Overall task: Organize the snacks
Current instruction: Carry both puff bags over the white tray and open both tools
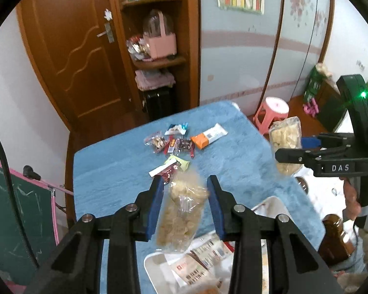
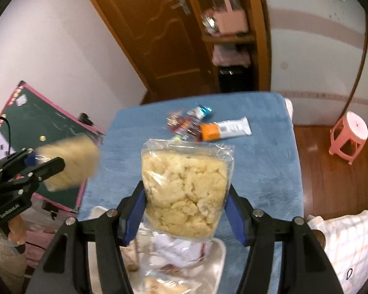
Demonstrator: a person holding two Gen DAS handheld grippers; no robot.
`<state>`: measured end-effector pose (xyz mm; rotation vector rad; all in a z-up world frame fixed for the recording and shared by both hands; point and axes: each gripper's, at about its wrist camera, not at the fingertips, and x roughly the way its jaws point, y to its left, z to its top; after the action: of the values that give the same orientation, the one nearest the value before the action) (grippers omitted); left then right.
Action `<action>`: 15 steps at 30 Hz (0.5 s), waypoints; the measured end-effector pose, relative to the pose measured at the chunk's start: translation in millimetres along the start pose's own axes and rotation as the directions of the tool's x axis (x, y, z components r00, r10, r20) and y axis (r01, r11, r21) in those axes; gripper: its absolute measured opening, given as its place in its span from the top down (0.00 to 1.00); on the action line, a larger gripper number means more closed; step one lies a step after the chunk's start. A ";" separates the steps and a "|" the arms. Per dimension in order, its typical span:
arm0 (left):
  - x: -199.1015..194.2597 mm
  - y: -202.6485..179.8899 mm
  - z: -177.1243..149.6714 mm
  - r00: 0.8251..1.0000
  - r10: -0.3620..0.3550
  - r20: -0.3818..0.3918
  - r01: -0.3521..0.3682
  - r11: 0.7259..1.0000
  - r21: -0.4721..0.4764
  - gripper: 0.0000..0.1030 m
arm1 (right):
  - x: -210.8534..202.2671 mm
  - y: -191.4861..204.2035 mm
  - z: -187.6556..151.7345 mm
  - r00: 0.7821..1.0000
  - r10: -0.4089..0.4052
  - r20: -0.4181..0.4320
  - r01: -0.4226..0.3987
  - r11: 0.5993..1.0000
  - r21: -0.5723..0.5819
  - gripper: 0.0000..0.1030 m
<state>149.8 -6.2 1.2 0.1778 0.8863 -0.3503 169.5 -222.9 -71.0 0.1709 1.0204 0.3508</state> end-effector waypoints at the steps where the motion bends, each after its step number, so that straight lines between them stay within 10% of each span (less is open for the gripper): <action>1: -12.4 -0.2 -3.2 1.000 -0.012 0.018 0.012 1.000 -0.004 0.66 | -9.2 7.5 -2.9 1.000 0.008 0.017 -0.008 1.000 -0.010 0.41; 15: -52.0 -21.6 -88.4 0.987 -0.156 -0.045 0.153 0.987 -0.053 0.69 | -30.1 76.9 -67.8 0.997 0.075 -0.005 -0.075 0.989 -0.125 0.41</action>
<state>47.5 11.5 -13.3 0.0721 0.9595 -0.4694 81.3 -163.9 -58.7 0.0960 0.9909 0.4819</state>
